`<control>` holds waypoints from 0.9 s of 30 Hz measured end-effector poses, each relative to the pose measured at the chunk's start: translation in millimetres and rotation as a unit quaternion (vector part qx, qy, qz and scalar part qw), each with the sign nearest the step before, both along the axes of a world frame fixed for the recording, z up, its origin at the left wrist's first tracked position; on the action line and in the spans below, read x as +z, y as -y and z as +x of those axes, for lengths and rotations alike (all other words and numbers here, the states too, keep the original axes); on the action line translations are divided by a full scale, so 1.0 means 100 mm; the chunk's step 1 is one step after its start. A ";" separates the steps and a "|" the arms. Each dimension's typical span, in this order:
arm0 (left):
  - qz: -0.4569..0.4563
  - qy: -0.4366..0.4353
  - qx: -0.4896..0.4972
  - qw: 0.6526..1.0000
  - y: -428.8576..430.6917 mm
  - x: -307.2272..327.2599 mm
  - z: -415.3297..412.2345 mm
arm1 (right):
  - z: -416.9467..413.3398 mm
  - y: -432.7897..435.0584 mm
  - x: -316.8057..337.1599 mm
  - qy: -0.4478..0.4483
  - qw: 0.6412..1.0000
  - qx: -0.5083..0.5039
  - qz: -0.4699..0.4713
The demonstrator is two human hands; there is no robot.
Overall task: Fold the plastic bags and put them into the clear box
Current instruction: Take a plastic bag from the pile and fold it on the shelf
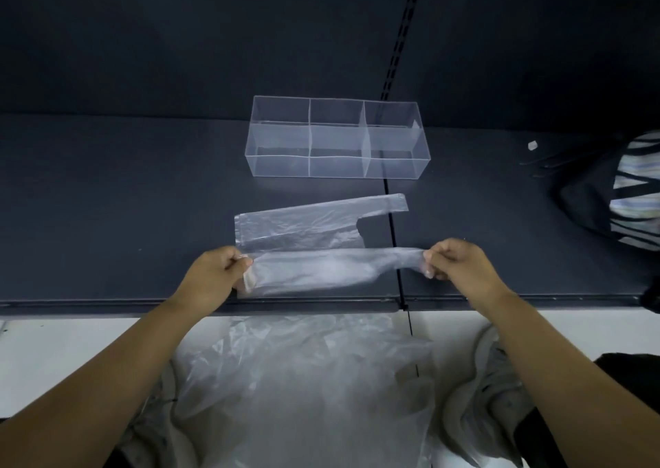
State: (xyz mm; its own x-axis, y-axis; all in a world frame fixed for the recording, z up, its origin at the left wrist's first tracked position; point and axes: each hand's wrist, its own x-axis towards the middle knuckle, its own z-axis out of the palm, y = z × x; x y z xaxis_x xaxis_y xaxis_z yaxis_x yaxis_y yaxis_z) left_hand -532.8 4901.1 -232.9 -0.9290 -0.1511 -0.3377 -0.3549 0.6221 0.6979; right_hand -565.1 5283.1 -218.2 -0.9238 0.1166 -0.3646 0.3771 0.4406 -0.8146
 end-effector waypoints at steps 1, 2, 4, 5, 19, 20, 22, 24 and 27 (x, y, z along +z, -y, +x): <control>0.000 -0.012 0.016 1.000 0.01 0.02 -0.02 | -0.06 0.00 0.04 -0.003 0.999 -0.021 -0.038; 0.000 -0.024 0.034 0.999 0.02 0.05 -0.05 | -0.13 0.00 0.07 -0.008 0.997 -0.040 -0.063; -0.001 -0.039 0.067 0.997 0.05 0.09 -0.15 | -0.32 0.01 0.11 -0.015 0.996 -0.054 -0.075; -0.003 -0.044 0.078 0.996 0.06 0.10 -0.21 | -0.42 0.03 0.11 -0.020 0.996 -0.050 -0.070; -0.126 -0.059 0.147 0.979 -0.01 -0.09 -0.64 | -1.08 0.44 -0.35 -0.084 0.988 -0.105 0.077; -0.163 -0.088 0.159 0.970 -0.04 -0.09 -0.62 | -1.10 0.46 -0.36 -0.088 0.987 -0.111 0.081; -0.239 -0.182 0.155 0.941 -0.15 -0.07 -0.56 | -1.12 0.51 -0.39 -0.095 0.984 -0.120 0.087; -0.250 -0.283 0.056 0.924 -0.30 -0.08 -0.49 | -1.13 0.55 -0.40 -0.102 0.983 -0.122 0.094; -0.249 -0.268 -0.113 0.924 -0.47 -0.25 -0.35 | -1.13 0.59 -0.40 -0.104 0.981 -0.120 0.109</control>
State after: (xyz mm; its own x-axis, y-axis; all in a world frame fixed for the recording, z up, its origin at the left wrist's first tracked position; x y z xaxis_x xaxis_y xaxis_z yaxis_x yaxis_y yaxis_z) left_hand -568.2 4947.9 -257.6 -0.9694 0.0544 0.2395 0.1369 0.9294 0.3427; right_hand -677.6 5224.3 -258.1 -0.9119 0.3942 -0.1141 0.3274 0.5313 -0.7813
